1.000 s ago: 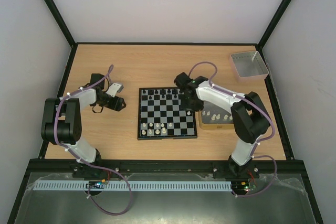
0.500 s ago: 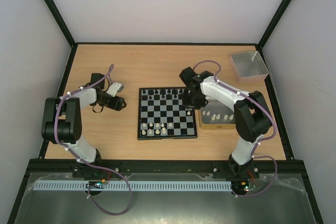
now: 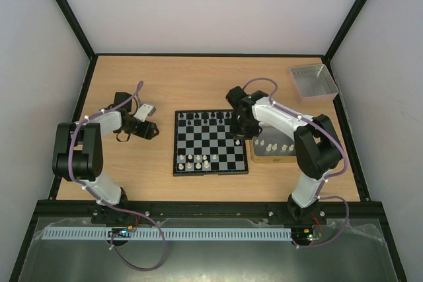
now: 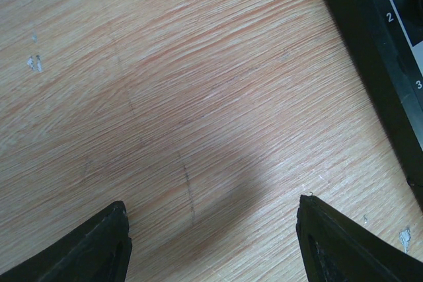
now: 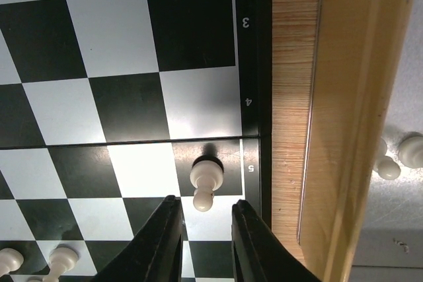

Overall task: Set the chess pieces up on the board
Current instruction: Move the chess piece to the chessboard.

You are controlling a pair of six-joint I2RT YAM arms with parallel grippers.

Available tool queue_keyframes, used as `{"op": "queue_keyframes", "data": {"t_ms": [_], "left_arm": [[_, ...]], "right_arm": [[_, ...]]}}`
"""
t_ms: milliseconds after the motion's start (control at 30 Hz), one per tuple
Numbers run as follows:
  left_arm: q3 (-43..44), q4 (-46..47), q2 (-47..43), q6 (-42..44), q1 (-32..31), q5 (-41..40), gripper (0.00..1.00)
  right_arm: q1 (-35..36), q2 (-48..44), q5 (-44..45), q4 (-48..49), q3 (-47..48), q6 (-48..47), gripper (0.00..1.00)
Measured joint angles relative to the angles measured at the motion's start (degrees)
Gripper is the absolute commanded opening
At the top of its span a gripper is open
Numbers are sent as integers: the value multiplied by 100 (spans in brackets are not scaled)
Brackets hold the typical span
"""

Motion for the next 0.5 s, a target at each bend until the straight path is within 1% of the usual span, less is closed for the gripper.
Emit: {"op": "queue_keyframes", "data": {"t_ms": [300, 500], "left_arm": [[0, 0, 0, 0, 0, 2, 69], [0, 0, 0, 0, 0, 2, 69]], "right_arm": [[61, 79, 20, 55, -44, 0, 18], [76, 127, 22, 138, -153, -2, 16]]}}
